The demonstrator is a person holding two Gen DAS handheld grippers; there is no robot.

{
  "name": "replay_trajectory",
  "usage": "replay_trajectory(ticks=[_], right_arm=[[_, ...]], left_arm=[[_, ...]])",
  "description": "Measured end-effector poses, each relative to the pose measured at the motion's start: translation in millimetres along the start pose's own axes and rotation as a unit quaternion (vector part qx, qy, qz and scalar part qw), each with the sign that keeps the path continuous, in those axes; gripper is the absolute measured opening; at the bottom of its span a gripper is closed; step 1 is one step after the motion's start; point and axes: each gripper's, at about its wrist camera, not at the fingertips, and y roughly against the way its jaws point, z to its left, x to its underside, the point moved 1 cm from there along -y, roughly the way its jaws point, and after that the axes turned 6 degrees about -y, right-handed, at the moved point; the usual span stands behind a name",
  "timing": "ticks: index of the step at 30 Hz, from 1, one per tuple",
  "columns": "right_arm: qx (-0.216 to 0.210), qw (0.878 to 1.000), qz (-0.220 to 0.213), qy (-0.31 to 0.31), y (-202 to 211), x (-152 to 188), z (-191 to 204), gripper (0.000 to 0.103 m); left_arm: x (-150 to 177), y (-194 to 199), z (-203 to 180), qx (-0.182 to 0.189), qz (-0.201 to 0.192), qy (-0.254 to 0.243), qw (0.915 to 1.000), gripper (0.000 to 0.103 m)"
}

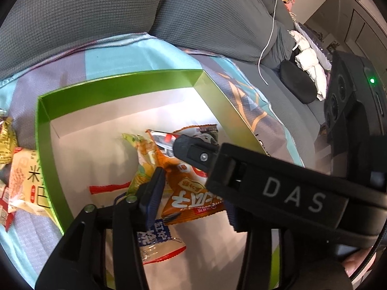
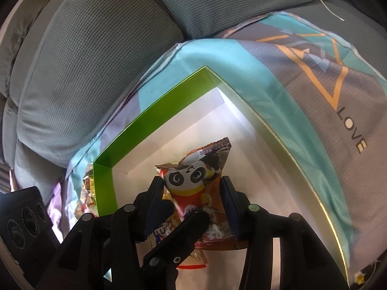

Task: Organize snacks
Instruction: 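Open the right gripper to drop the panda bag into the box, then move the right tool back to the snack pile toward the white peanut packet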

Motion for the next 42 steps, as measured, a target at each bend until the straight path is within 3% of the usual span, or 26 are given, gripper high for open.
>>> replay_trajectory(ticks=[3,11,13,17,20,24,30,34,39,42], right_arm=[[0.008,1.0,-0.013,0.004,5.2,0.2,0.3,0.064],[0.014,0.999,-0.046,0.015,22.3,0.2,3.7,0.07],[0.014,0.998,-0.055,0.02,26.4,1.4,6.2,0.075],[0.01,0.996,-0.079,0.03,40.9,3.7,10.9,0.076],[0.013,0.995,-0.096,0.035,50.1,5.5,14.9,0.076],[0.02,0.992,-0.115,0.049,61.0,9.6,23.2,0.081],[-0.016,0.99,-0.118,0.073,70.2,18.5,42.1,0.083],[-0.043,0.989,-0.11,0.09,69.6,26.1,61.4,0.083],[-0.071,0.985,-0.084,0.134,59.0,39.9,100.9,0.084],[-0.09,0.98,-0.058,0.166,45.4,53.4,128.5,0.084]], left_arm=[[-1.3,7.7,-1.3,-0.013,-0.008,-0.009,0.9998,0.056],[-4.9,28.9,-4.3,-0.044,-0.028,-0.029,0.9982,0.078],[-5.7,35.6,-1.0,-0.044,-0.033,-0.021,0.9983,0.079],[-4.9,49.9,4.9,-0.061,-0.036,-0.018,0.9973,0.08],[-3.0,66.3,11.7,-0.076,-0.047,-0.015,0.9959,0.089],[0.2,96.8,32.0,-0.102,-0.066,0.01,0.9925,0.09],[23.5,156.1,89.7,-0.165,-0.101,0.088,0.9771,0.091],[53.5,184.2,137.7,-0.209,-0.112,0.149,0.9598,0.091],[88.0,188.1,181.5,-0.217,-0.095,0.224,0.9452,0.091],[95.3,182.2,197.4,-0.221,-0.092,0.233,0.9427,0.091]])
